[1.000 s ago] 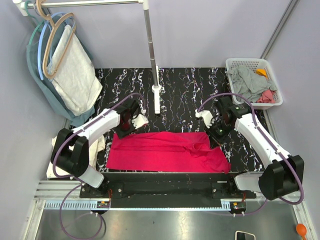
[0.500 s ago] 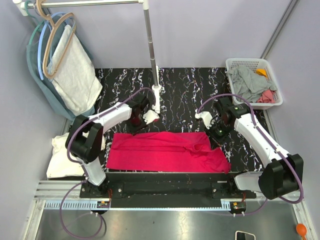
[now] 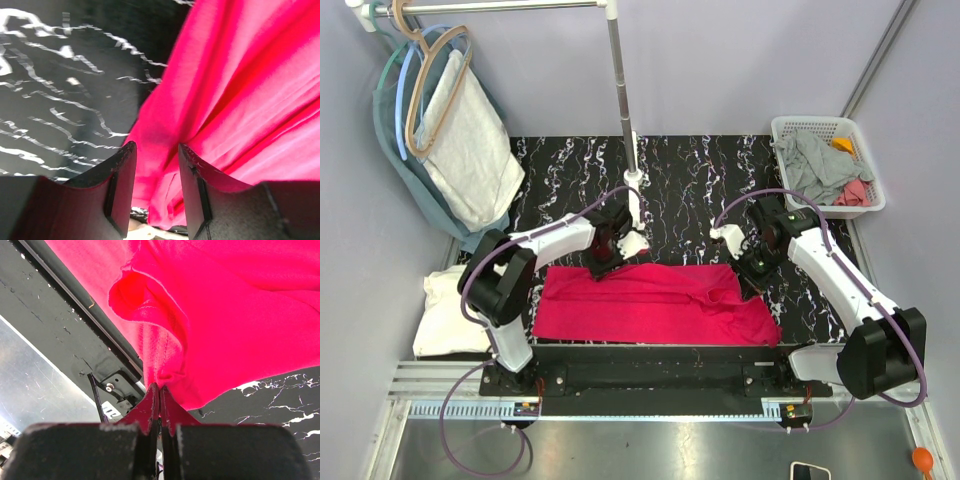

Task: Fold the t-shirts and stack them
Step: Fold the tshirt

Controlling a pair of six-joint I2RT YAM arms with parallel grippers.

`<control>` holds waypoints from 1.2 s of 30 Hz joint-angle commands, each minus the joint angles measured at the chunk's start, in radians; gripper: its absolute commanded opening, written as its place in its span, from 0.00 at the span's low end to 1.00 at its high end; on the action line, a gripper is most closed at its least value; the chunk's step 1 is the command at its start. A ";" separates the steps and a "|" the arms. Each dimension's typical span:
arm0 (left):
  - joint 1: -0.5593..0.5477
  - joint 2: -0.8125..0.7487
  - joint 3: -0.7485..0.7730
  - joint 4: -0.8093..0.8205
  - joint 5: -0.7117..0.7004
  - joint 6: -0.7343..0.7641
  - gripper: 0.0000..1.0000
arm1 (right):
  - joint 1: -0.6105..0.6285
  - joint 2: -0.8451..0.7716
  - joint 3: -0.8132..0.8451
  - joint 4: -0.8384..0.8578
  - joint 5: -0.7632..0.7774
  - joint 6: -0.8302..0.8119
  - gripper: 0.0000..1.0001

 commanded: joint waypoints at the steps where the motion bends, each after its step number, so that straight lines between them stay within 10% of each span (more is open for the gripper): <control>1: -0.013 0.011 -0.032 0.045 0.004 -0.015 0.43 | 0.011 -0.028 -0.003 -0.012 0.018 -0.019 0.00; 36: -0.153 -0.026 -0.178 0.157 -0.286 -0.056 0.49 | 0.011 -0.027 -0.057 0.001 0.090 -0.031 0.00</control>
